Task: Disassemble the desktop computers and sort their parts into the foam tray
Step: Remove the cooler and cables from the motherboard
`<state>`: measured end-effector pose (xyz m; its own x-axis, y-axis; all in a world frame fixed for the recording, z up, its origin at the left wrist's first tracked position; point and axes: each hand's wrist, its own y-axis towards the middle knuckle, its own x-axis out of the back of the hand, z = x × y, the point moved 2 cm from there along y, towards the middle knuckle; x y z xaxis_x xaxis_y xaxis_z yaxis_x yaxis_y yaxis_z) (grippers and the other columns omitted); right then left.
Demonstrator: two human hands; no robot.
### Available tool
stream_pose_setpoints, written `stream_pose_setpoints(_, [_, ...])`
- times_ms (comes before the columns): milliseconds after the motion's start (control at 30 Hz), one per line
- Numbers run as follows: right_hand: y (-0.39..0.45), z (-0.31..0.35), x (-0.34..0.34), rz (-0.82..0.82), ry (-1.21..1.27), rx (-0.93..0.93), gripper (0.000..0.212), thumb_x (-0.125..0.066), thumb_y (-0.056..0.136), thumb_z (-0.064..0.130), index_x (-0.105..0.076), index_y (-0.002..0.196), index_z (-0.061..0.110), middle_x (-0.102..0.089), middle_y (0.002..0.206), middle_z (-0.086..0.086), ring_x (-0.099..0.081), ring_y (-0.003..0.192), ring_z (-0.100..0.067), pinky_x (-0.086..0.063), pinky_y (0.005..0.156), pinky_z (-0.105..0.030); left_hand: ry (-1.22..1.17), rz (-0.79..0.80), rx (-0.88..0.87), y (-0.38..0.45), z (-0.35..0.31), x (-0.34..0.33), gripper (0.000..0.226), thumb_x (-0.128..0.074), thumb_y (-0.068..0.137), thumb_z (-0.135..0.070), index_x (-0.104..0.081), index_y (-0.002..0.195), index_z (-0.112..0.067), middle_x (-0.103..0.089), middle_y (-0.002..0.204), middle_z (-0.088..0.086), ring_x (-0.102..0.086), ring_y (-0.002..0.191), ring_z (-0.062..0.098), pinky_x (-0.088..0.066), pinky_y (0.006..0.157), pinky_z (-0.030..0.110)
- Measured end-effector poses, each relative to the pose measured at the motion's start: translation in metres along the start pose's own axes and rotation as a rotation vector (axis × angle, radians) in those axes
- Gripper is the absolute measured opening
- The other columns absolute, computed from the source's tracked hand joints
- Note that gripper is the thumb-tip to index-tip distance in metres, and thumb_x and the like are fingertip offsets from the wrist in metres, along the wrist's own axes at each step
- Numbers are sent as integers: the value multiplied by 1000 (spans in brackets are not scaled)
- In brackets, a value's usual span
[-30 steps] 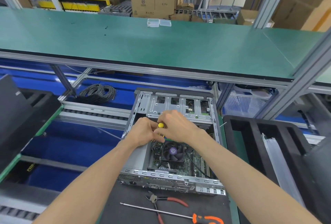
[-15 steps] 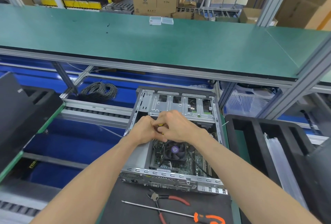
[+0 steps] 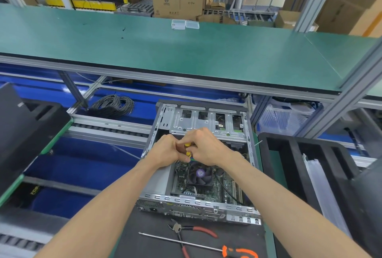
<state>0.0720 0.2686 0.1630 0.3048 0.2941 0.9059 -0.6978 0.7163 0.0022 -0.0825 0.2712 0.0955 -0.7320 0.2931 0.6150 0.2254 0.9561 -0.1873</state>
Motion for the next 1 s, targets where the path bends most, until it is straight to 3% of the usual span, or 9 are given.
stream_pose_setpoints(67, [-3,-1,-1,-35,-6,-29,21,-57,86,22,-70,91,7,-63,86,-10,-56,80,-29,-46,72,-40,15,-31,-13,-1,-1,-2,15,-84,49,-42,-69,50,-41,-59,49,-14,-44,51,4,-43,60,33])
stream_pose_setpoints(133, [-4,-4,-4,-66,-91,-102,33,-57,95,35,-69,96,5,-62,95,-11,-58,85,-29,-48,76,-40,39,-60,5,1,0,-3,19,-84,46,-52,-71,54,-40,-55,48,-10,-38,52,9,-37,57,34])
stream_pose_setpoints(333, [-2,-3,-10,-32,-120,-68,18,-56,95,18,-68,96,5,-65,101,-11,-60,92,-30,-50,79,-42,108,9,-7,0,-1,-2,23,-91,60,-37,-70,59,-46,-66,59,-17,-52,57,0,-50,66,36])
stream_pose_setpoints(467, [-1,5,-5,27,-100,61,15,-60,90,14,-72,96,10,-68,98,-8,-61,90,-30,-49,79,-41,125,7,1,0,0,0,34,-87,61,-24,-63,43,-39,-56,46,-15,-42,49,3,-42,59,33])
stream_pose_setpoints(567, [-1,8,-10,30,-150,81,8,-58,94,21,-60,96,14,-57,96,-3,-58,90,-28,-46,75,-37,132,-65,-13,-1,0,0,30,-80,58,-22,-59,40,-33,-54,43,-10,-40,49,9,-41,54,32])
stream_pose_setpoints(633, [2,5,-16,27,-312,52,21,-48,101,31,-55,107,12,-51,97,-8,-57,85,-31,-41,66,-37,161,-93,-51,0,-1,-1,29,-71,60,-21,-59,40,-37,-53,41,-10,-35,46,9,-39,50,29])
stream_pose_setpoints(700, [5,2,-22,63,-416,-11,26,-41,103,29,-50,118,9,-48,90,-11,-57,81,-34,-33,56,-37,162,-81,-61,0,-1,-1,37,-78,66,-19,-62,44,-44,-56,43,-12,-36,44,6,-39,50,27])
stream_pose_setpoints(833, [8,0,-30,136,-285,-57,23,-53,100,24,-42,113,9,-53,87,-11,-57,77,-35,-38,58,-40,182,-21,-30,1,1,-1,32,-85,62,-19,-61,46,-32,-58,46,-13,-41,45,4,-42,52,29])
stream_pose_setpoints(1000, [6,-6,-20,238,-188,-53,25,-53,81,4,-42,98,18,-46,93,-4,-50,80,-28,-38,65,-36,162,-18,-142,2,4,5,37,-57,65,7,-65,59,-29,-67,59,-10,-58,56,8,-50,57,29])
